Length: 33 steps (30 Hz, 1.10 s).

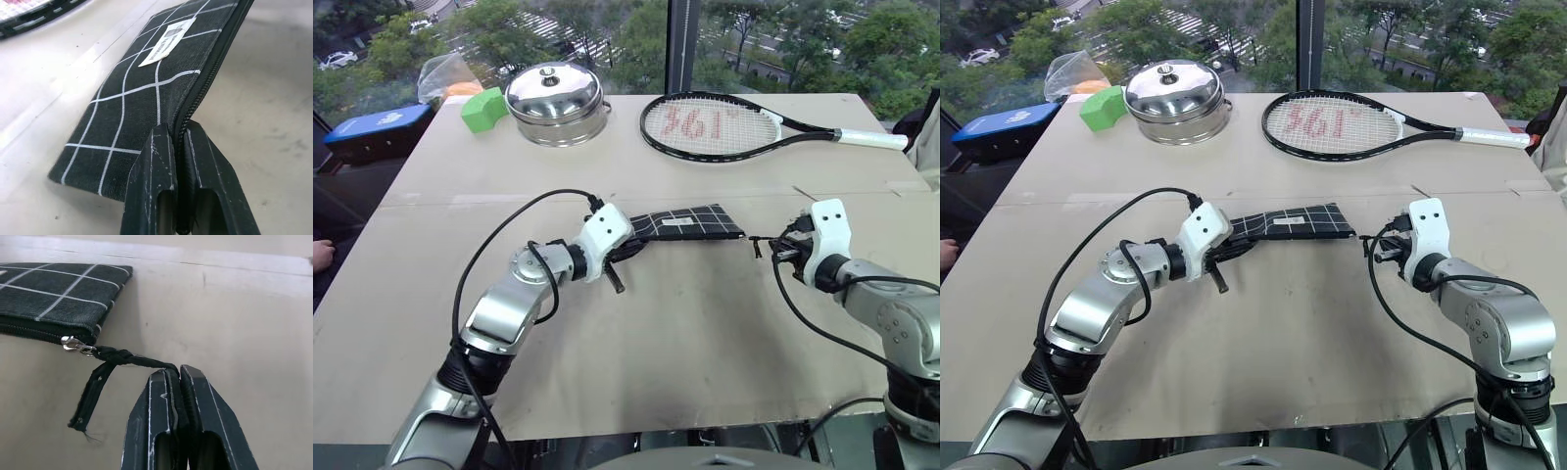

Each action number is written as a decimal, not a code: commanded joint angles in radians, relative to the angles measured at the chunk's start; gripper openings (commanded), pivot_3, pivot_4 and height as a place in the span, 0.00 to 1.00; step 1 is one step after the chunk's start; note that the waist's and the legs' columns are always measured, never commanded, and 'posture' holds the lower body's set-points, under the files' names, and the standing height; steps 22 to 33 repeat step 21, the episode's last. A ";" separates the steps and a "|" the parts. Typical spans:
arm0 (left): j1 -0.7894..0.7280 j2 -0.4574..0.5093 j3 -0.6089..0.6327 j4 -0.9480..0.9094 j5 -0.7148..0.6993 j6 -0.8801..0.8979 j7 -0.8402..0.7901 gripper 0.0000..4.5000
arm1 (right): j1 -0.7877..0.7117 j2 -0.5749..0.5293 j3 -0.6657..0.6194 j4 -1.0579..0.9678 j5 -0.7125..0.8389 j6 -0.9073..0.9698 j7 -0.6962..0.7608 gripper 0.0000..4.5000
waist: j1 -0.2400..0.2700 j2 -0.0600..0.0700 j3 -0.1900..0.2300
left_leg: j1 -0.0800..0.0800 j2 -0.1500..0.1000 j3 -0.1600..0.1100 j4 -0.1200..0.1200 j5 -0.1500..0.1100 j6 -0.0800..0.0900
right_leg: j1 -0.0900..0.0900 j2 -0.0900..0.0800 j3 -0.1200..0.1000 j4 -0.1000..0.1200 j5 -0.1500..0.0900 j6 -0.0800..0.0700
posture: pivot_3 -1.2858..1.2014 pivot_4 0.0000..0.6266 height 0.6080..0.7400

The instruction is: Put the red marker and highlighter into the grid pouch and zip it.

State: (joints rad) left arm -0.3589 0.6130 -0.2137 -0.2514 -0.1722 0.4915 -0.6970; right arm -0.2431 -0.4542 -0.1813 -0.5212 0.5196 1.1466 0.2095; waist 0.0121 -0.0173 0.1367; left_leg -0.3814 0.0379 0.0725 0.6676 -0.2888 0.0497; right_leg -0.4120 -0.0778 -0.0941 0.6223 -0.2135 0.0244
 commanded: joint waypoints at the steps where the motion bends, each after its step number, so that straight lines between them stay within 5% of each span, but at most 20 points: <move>1: 0.039 0.014 0.044 0.010 -0.010 -0.095 -0.042 0.15 | 0.066 -0.082 0.002 -0.046 -0.002 -0.144 0.140 0.12 | 0.001 0.000 0.000 | 0.000 0.000 0.000 0.000 0.000 0.000 | 0.000 0.000 0.000 0.000 0.000 0.000 | 0.52 0.24 1.00; 4: 0.105 0.022 0.136 0.003 -0.095 -0.088 -0.087 0.39 | 0.188 -0.177 -0.019 -0.078 -0.015 -0.278 0.274 0.37 | 0.003 0.000 0.000 | -0.001 0.000 0.001 0.000 -0.001 0.002 | 0.000 -0.001 0.000 -0.002 0.000 0.000 | 0.52 0.24 1.00; 10: 0.339 0.126 0.417 -0.075 -0.414 0.043 -0.296 0.99 | 0.523 -0.252 -0.346 -0.123 0.112 -0.557 0.649 1.00 | 0.003 0.000 0.000 | -0.001 0.000 0.000 0.000 -0.001 0.002 | 0.000 -0.002 0.000 -0.003 -0.003 0.004 | 0.52 0.24 1.00; 18: 0.666 0.208 0.639 -0.163 -0.463 0.007 -0.409 0.99 | 0.764 -0.252 -0.638 -0.101 0.151 -0.772 0.885 1.00 | 0.006 0.002 0.002 | 0.001 0.001 0.000 0.001 -0.002 0.001 | 0.001 -0.009 0.001 -0.003 -0.006 0.002 | 0.52 0.24 1.00; 33: 0.720 0.203 0.674 -0.180 -0.497 0.018 -0.428 0.99 | 0.808 -0.257 -0.662 -0.085 0.149 -0.800 0.920 1.00 | 0.008 0.003 0.002 | 0.001 0.001 -0.001 0.001 -0.004 -0.002 | 0.001 -0.010 0.001 -0.003 -0.007 0.002 | 0.52 0.24 1.00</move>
